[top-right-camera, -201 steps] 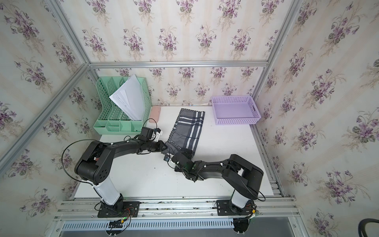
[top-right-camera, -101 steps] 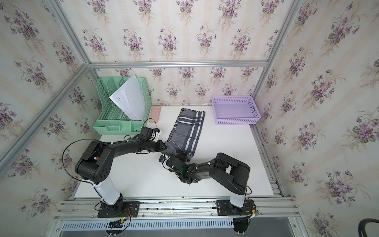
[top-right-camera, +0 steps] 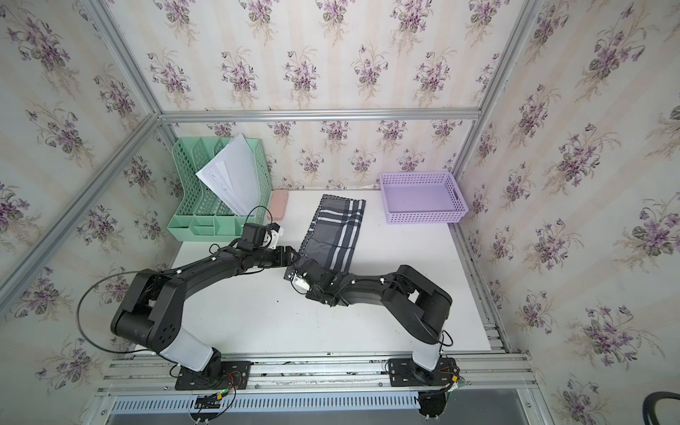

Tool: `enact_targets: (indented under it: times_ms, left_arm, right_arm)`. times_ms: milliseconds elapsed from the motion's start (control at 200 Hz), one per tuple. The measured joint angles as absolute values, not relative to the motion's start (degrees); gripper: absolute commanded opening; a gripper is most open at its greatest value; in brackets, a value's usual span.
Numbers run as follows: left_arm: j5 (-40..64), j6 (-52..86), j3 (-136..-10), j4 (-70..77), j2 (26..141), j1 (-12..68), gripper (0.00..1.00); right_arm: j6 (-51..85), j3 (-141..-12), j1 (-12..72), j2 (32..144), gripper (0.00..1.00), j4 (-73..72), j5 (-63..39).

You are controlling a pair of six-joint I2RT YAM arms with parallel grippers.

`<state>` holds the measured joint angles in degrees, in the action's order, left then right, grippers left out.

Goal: Roll up the pillowcase
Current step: Roll the pillowcase at the center of the board.

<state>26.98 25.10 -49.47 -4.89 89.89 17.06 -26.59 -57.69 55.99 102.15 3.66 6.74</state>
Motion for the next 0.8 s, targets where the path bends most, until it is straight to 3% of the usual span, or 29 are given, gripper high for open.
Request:
enact_targets:
  times_ms: [250,445,504,649,799]
  left_arm:
    - [27.7,25.7,-41.6,-3.9,80.7,16.4,0.84]
    - [31.4,26.0,-35.4,2.2,76.4,16.5,0.86]
    - [32.5,25.9,-34.7,4.3,77.8,16.6,0.85]
    - [33.8,25.9,-34.8,8.4,84.6,16.9,0.72]
    - [33.8,25.5,-35.8,9.2,90.2,17.2,0.56]
  right_arm:
    - [-22.1,-65.2,47.1,104.7,0.00,23.3,-30.3]
    - [-25.6,-76.1,37.9,116.2,0.00,36.3,-53.0]
    - [-29.7,-81.6,36.4,121.8,0.00,42.3,-57.7]
    - [-36.2,-90.5,34.2,131.2,0.00,53.1,-63.3]
    - [-33.1,-90.3,33.5,131.4,0.16,52.3,-62.9]
